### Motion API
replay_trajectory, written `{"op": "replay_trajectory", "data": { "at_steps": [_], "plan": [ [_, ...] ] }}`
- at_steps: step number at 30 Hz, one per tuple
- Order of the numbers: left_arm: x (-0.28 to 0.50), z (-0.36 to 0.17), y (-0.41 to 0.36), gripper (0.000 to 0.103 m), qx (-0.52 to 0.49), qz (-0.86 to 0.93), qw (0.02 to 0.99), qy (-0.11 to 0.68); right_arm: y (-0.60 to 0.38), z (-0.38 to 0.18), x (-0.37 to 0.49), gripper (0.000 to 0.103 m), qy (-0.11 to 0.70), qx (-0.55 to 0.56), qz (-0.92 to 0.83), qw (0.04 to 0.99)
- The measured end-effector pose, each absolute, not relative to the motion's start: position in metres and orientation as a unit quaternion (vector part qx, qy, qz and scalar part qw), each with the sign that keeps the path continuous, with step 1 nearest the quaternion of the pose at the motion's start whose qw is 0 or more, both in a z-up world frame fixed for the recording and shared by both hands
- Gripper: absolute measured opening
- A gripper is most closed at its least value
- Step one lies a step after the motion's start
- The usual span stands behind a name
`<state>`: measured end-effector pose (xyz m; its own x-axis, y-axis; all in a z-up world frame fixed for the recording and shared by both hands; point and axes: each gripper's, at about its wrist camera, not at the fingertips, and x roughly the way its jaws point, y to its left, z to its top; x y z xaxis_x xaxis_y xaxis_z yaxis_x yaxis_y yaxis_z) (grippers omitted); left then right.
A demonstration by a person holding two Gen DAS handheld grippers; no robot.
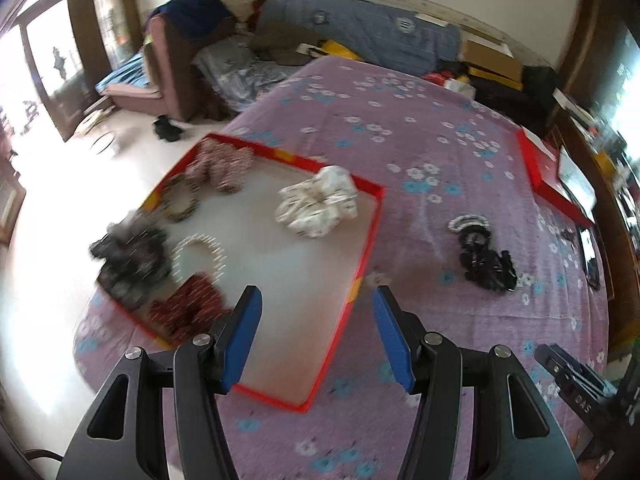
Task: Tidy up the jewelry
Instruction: 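Move both tools back toward the black hair ties and bead bracelet, then grasp the pale bead bracelet with the left tool while the right tool grasps a black hair tie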
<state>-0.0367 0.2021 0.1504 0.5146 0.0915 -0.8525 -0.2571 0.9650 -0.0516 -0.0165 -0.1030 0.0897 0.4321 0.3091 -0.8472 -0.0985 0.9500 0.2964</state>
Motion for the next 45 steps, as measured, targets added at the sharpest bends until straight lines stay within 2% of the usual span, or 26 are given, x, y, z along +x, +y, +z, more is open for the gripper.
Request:
{"op": "replay_trajectory", "data": {
  "at_steps": [10,16,22,26,35,37,40,41,42,43,45],
  "plan": [
    [0.065,0.125,0.158,0.056,-0.052,0.004,0.861,0.505,-0.101,0.074,0.016,0.049,0.532,0.099,0.105,0.835],
    [0.137,0.085,0.131,0.056,-0.045,-0.053,0.836,0.544,-0.094,0.069,0.029,0.051,0.533,0.101,0.102,0.834],
    [0.176,0.05,0.106,0.053,-0.043,-0.098,0.816,0.568,-0.099,0.07,0.044,0.051,0.524,0.111,0.089,0.84],
    [0.191,0.031,0.092,0.038,-0.029,-0.114,0.804,0.583,-0.104,0.068,0.061,0.051,0.515,0.106,0.077,0.847],
    [0.192,0.028,0.079,0.034,0.025,-0.125,0.823,0.554,-0.099,0.043,0.102,0.044,0.525,0.086,0.071,0.844],
    [0.189,0.027,0.073,0.028,0.053,-0.12,0.828,0.545,-0.095,0.039,0.107,0.044,0.526,0.074,0.071,0.844],
    [0.184,0.026,0.066,0.006,0.07,-0.127,0.832,0.536,-0.087,0.039,0.112,0.044,0.518,0.047,0.072,0.851],
    [0.186,0.026,0.065,0.0,0.067,-0.131,0.829,0.54,-0.083,0.039,0.114,0.036,0.517,0.032,0.069,0.853],
    [0.187,0.026,0.063,0.0,0.07,-0.125,0.827,0.543,-0.08,0.039,0.115,0.018,0.516,0.019,0.066,0.854],
    [0.187,0.027,0.063,0.0,0.071,-0.123,0.827,0.543,-0.076,0.039,0.116,0.01,0.515,0.003,0.065,0.855],
    [0.186,0.029,0.065,0.0,0.063,-0.12,0.828,0.543,-0.072,0.04,0.118,0.01,0.519,-0.004,0.069,0.852]
  ]
}}
